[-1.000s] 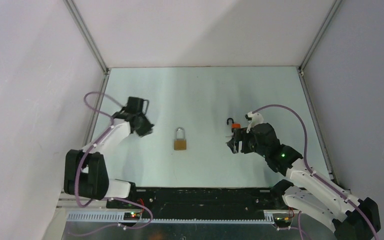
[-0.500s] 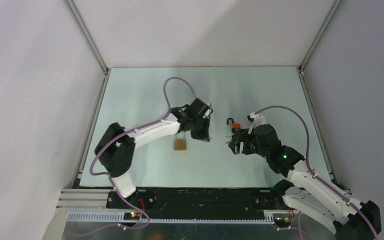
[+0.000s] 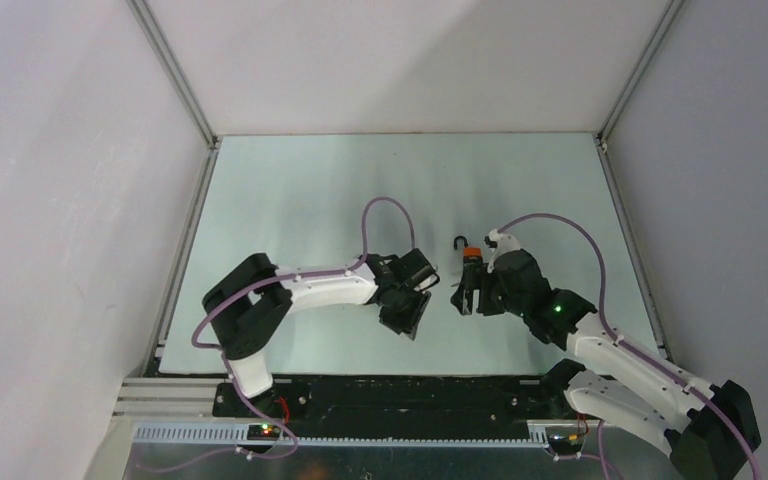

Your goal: Unlock with the key

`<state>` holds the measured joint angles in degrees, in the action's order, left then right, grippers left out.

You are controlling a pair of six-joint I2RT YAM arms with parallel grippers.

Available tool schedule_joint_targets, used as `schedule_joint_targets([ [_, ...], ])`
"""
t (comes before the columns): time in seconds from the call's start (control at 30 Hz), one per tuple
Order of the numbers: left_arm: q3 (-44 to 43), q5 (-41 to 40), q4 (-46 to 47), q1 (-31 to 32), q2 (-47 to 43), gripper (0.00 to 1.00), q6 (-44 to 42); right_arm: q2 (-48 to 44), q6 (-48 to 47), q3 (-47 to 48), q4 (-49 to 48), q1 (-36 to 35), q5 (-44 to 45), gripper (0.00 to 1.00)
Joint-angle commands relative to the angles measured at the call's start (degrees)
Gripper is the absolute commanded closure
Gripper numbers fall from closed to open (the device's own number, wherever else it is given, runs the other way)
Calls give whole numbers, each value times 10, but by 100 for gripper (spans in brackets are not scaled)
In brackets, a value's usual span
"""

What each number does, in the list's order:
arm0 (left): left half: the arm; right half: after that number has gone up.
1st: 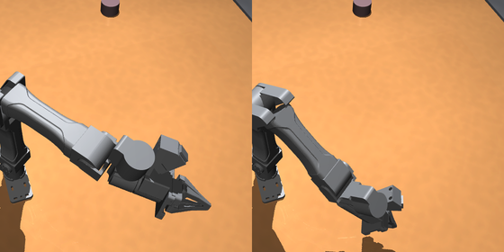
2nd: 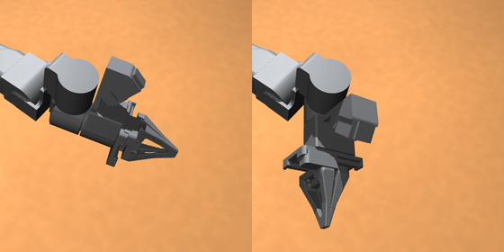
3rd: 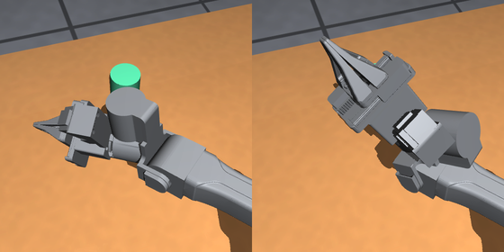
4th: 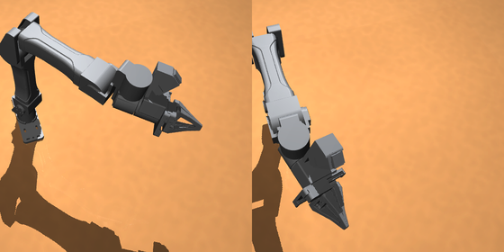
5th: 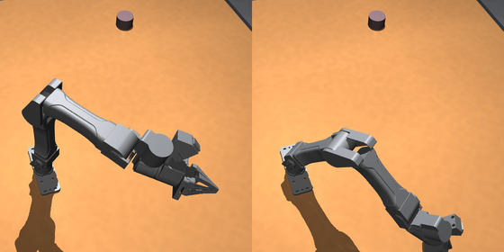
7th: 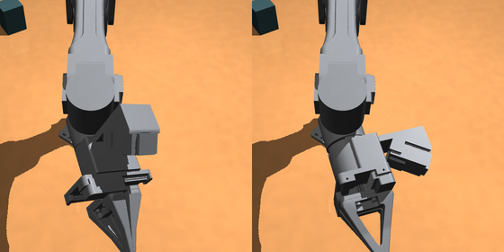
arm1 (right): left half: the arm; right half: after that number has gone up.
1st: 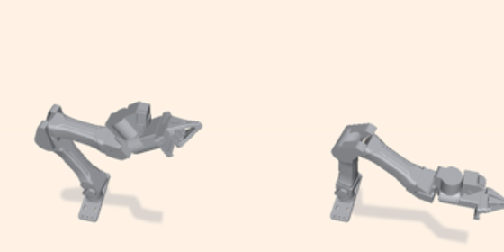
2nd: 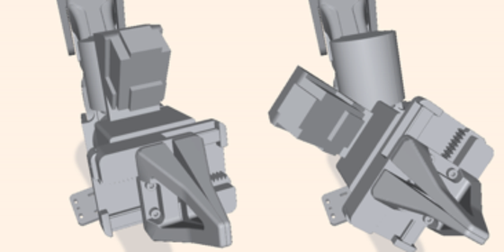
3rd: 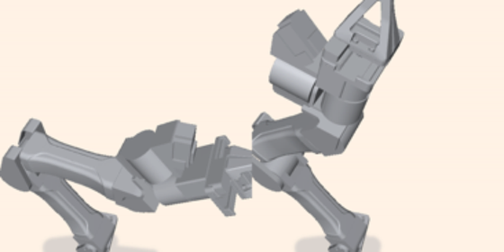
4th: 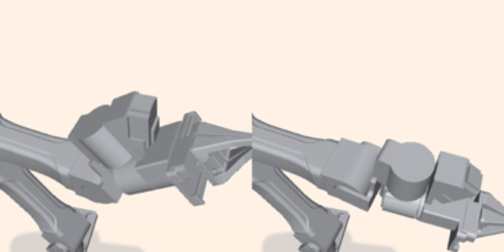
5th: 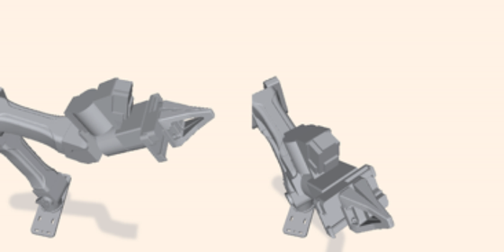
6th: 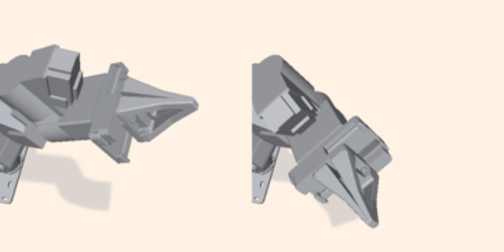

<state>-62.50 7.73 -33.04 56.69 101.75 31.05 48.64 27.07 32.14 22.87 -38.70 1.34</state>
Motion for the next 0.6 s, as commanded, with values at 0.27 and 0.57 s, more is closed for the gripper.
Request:
schedule_joint_targets([
  [0.27,96,-100,5,-41,-232,30,79,98,104,38,12,-110,88,25],
  [0.57,211,-111,4,-190,-441,16,98,275,205,172,79,-188,167,27],
])
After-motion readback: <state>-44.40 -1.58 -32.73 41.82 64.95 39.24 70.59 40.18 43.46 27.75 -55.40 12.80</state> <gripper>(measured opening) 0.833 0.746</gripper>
